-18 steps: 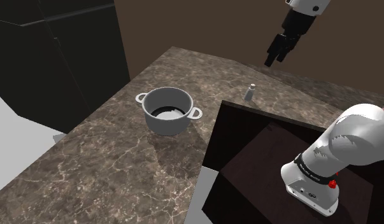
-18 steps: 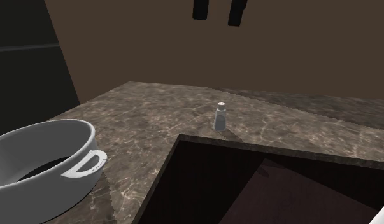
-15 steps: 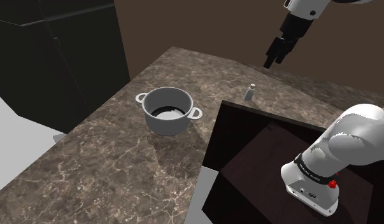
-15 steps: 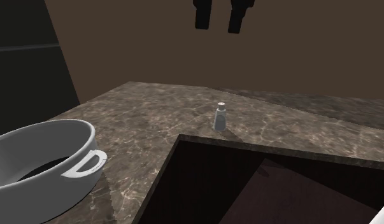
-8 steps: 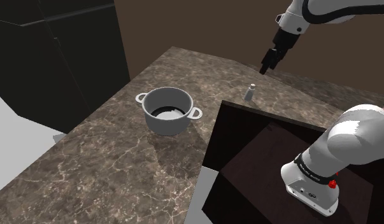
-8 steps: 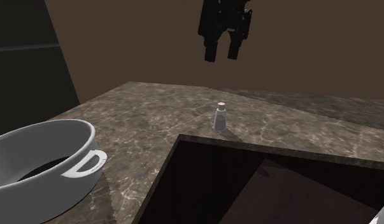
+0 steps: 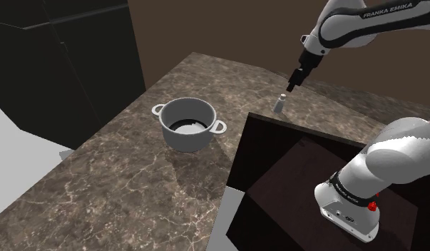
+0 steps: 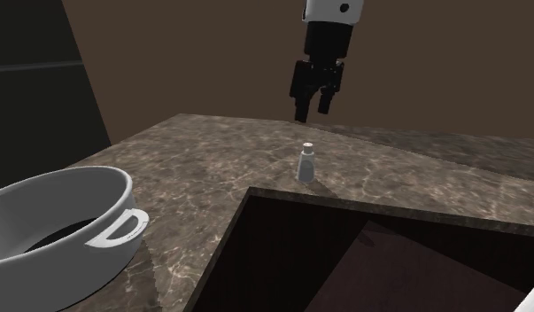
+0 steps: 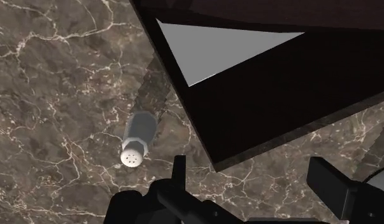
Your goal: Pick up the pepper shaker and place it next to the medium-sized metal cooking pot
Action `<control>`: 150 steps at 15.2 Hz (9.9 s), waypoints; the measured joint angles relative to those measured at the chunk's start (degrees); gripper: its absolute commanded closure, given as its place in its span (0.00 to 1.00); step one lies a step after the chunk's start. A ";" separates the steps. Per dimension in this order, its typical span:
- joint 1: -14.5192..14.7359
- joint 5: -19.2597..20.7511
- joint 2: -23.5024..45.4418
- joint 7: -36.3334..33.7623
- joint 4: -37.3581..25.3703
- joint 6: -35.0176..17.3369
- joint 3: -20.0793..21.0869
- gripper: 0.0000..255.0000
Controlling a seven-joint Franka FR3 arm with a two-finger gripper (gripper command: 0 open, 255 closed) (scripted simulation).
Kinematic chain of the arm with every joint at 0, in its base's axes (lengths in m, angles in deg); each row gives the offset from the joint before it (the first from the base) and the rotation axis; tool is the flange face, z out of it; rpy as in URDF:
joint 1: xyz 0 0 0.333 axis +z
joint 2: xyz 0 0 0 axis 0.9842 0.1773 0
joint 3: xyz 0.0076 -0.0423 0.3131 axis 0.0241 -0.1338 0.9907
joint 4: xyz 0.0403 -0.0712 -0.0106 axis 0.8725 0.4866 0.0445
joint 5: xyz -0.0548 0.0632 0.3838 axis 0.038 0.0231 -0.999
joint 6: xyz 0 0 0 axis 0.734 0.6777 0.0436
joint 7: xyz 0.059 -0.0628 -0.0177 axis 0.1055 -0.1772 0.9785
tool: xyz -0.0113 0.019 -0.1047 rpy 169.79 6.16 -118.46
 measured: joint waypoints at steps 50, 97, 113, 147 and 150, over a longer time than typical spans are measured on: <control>1.83 -8.37 25.57 19.82 -10.91 -13.42 -10.93 1.00; 10.29 -4.90 4.20 -14.33 -11.22 6.35 11.77 1.00; 18.70 -8.45 12.94 -36.93 -19.20 4.62 28.14 1.00; 24.71 0.09 35.24 -57.89 -26.05 -10.07 38.42 1.00; 24.78 0.89 36.57 -58.37 -25.10 -12.24 38.27 1.00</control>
